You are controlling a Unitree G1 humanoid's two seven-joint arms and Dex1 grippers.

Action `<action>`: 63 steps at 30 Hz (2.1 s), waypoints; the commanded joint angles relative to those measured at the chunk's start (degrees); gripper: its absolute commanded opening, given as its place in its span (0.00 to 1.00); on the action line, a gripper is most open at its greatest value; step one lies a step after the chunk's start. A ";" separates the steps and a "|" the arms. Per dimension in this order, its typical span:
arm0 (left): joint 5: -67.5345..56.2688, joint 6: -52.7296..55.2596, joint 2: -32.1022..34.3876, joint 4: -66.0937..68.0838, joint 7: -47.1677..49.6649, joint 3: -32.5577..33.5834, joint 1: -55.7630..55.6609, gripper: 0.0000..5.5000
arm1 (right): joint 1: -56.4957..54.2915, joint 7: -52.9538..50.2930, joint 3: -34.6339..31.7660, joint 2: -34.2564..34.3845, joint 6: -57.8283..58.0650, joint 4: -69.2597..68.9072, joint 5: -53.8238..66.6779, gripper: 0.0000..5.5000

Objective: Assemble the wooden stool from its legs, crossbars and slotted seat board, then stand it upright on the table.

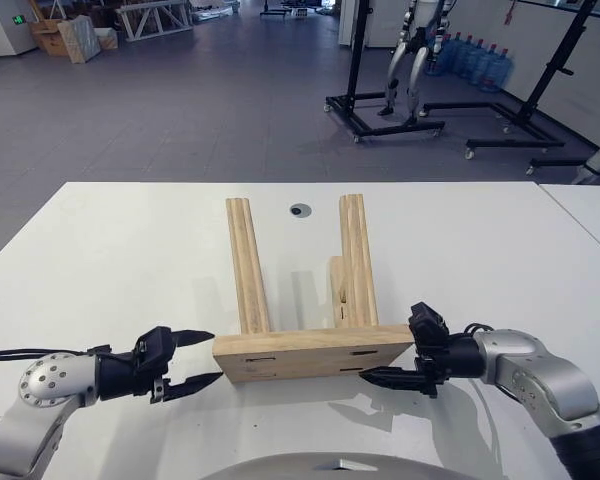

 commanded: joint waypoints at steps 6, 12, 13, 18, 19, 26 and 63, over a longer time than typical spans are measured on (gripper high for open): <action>-0.14 0.46 0.51 0.15 -0.11 0.11 -1.53 0.58 | -0.80 -2.26 0.99 0.45 -0.53 0.73 -1.11 0.74; 0.46 2.33 -1.92 -1.28 1.89 -3.94 -4.29 0.58 | -1.79 -2.43 1.58 0.73 -0.33 1.14 -1.19 0.74; 0.63 2.51 -2.27 -1.30 2.04 -4.80 -4.91 0.58 | -1.98 -2.51 1.76 0.87 -0.31 1.24 -1.28 0.74; 0.75 3.80 -4.69 0.10 3.82 -7.81 -8.77 0.58 | -2.89 -2.91 2.55 1.50 -0.55 2.33 -1.71 0.74; 0.63 4.09 -5.21 0.19 4.13 -8.27 -9.11 0.58 | -2.94 -2.71 2.52 1.38 -0.63 2.47 -1.73 0.74; 3.20 1.86 -5.62 3.15 3.84 -10.56 -8.33 0.47 | -4.32 -1.73 3.31 1.07 -2.10 3.98 -2.94 0.62; -68.65 56.27 -27.67 29.95 80.45 10.04 -56.29 0.33 | -66.10 -77.13 -47.61 33.72 45.83 59.42 40.00 0.24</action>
